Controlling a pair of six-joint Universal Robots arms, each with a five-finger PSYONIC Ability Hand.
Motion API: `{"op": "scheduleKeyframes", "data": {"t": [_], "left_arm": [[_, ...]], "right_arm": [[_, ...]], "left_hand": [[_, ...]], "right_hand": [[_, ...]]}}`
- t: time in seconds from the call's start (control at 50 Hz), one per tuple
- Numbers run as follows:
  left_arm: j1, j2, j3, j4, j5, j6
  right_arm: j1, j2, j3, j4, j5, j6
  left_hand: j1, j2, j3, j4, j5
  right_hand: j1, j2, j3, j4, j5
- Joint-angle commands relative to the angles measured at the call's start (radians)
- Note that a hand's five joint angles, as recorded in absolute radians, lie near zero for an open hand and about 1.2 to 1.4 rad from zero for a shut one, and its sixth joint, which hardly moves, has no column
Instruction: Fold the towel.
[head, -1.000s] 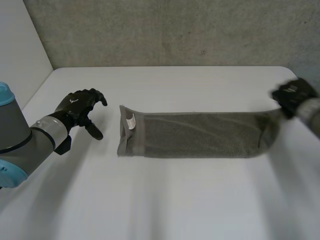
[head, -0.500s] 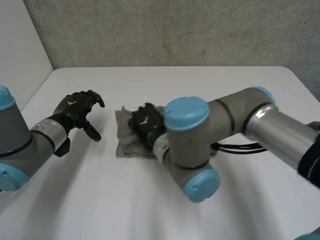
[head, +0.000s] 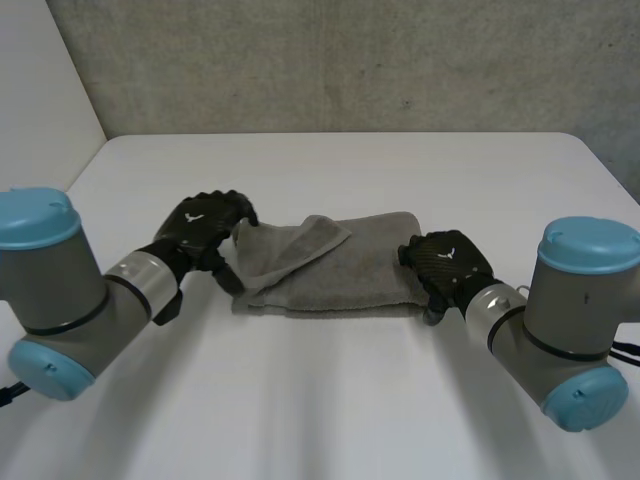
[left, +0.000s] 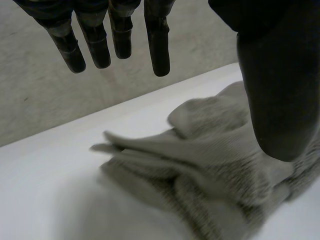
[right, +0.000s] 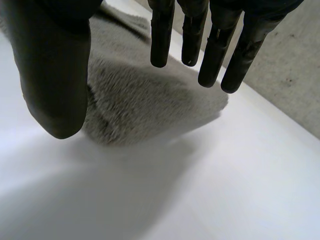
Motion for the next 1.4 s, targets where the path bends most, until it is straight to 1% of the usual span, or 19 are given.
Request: {"op": "scheduleKeyframes", "data": {"t": [0.02,0.24,0.28,0.3,0.34,0.36,0.44,0.6,0.72,0.86,0.9,0.92,0.94,1.12,1.22,1.26,1.28,1.32,1.4], "left_arm": [[-0.097,-0.071,0.073,0.036,-0.004,-0.007],[-0.165,-0.252,0.275,0.026,-0.025,-0.004],[-0.168,-0.319,0.352,0.024,-0.094,-0.004],[-0.168,-0.320,0.352,0.024,-0.094,-0.004],[-0.168,-0.358,0.413,0.021,-0.183,-0.006],[-0.168,-0.358,0.413,0.021,-0.183,-0.006],[-0.148,-0.382,0.447,0.019,-0.292,-0.022],[-0.096,-0.347,0.400,0.015,-0.376,-0.104],[-0.099,-0.271,0.303,0.013,-0.370,-0.159],[-0.116,-0.188,0.196,0.015,-0.354,-0.165],[-0.125,-0.171,0.179,0.015,-0.343,-0.165],[-0.125,-0.171,0.179,0.015,-0.343,-0.165],[-0.133,-0.148,0.167,0.015,-0.337,-0.167],[-0.119,-0.027,0.098,0.015,-0.323,-0.167],[-0.107,0.009,0.073,0.015,-0.315,-0.165],[-0.101,0.024,0.067,0.015,-0.311,-0.165],[-0.094,0.041,0.062,0.015,-0.309,-0.167],[-0.090,0.055,0.058,0.015,-0.309,-0.167],[-0.081,0.075,0.054,0.015,-0.308,-0.168]], "right_arm": [[0.003,0.008,0.012,-0.021,0.001,0.014],[0.008,0.014,0.032,-0.057,0.001,0.031],[0.008,0.014,0.037,-0.064,0.000,0.031],[0.008,0.012,0.042,-0.072,0.000,0.029],[0.008,0.011,0.048,-0.078,0.001,0.026],[0.008,0.009,0.052,-0.084,0.000,0.023],[0.009,0.012,0.054,-0.092,0.001,0.020],[0.015,0.016,0.062,-0.113,0.003,0.017],[0.017,0.028,0.066,-0.132,0.012,0.015],[0.017,0.037,0.068,-0.144,0.014,0.015],[0.017,0.039,0.069,-0.144,0.015,0.014],[0.017,0.039,0.068,-0.146,0.014,0.014],[0.015,0.039,0.065,-0.143,0.014,0.014],[0.000,-0.020,0.123,-0.104,0.001,-0.021],[-0.083,-0.100,0.189,-0.038,-0.003,-0.129],[-0.161,-0.136,0.219,0.032,-0.009,-0.239],[-0.161,-0.136,0.220,0.032,-0.009,-0.239],[-0.207,-0.168,0.216,0.115,-0.022,-0.375],[-0.221,-0.198,0.191,0.193,-0.031,-0.475]], "left_hand": [[-0.055,-0.042,-0.048,-0.055,-0.033],[-0.041,-0.027,-0.033,-0.041,-0.018],[-0.038,-0.024,-0.030,-0.038,-0.015],[-0.038,-0.024,-0.030,-0.038,-0.015],[-0.038,-0.024,-0.030,-0.038,-0.015],[-0.038,-0.024,-0.030,-0.038,-0.015],[-0.038,-0.024,-0.030,-0.038,-0.015],[-0.044,-0.030,-0.036,-0.043,-0.021],[-0.052,-0.039,-0.045,-0.052,-0.030],[-0.058,-0.045,-0.051,-0.058,-0.036],[-0.061,-0.048,-0.054,-0.061,-0.039],[-0.061,-0.048,-0.054,-0.061,-0.039],[-0.061,-0.048,-0.054,-0.061,-0.039],[-0.073,-0.060,-0.066,-0.073,-0.051],[-0.073,-0.060,-0.066,-0.073,-0.051],[-0.073,-0.060,-0.066,-0.073,-0.051],[-0.073,-0.060,-0.066,-0.073,-0.051],[-0.073,-0.060,-0.066,-0.073,-0.051],[-0.073,-0.060,-0.066,-0.073,-0.051]], "right_hand": [[0.023,0.034,0.025,0.025,0.010],[0.117,0.128,0.119,0.119,0.104],[0.144,0.155,0.146,0.146,0.130],[0.179,0.189,0.181,0.180,0.165],[0.191,0.202,0.193,0.193,0.177],[0.205,0.216,0.207,0.207,0.192],[0.261,0.272,0.263,0.263,0.248],[0.323,0.334,0.325,0.325,0.309],[0.340,0.351,0.343,0.342,0.327],[0.405,0.416,0.407,0.407,0.392],[0.478,0.489,0.481,0.480,0.465],[0.650,0.661,0.652,0.652,0.636],[0.936,0.947,0.939,0.938,0.923],[0.950,0.961,0.952,0.952,0.937],[0.950,0.961,0.952,0.952,0.937],[0.950,0.961,0.952,0.952,0.937],[0.950,0.961,0.952,0.952,0.937],[0.950,0.961,0.952,0.952,0.937],[0.950,0.961,0.952,0.952,0.937]]}}
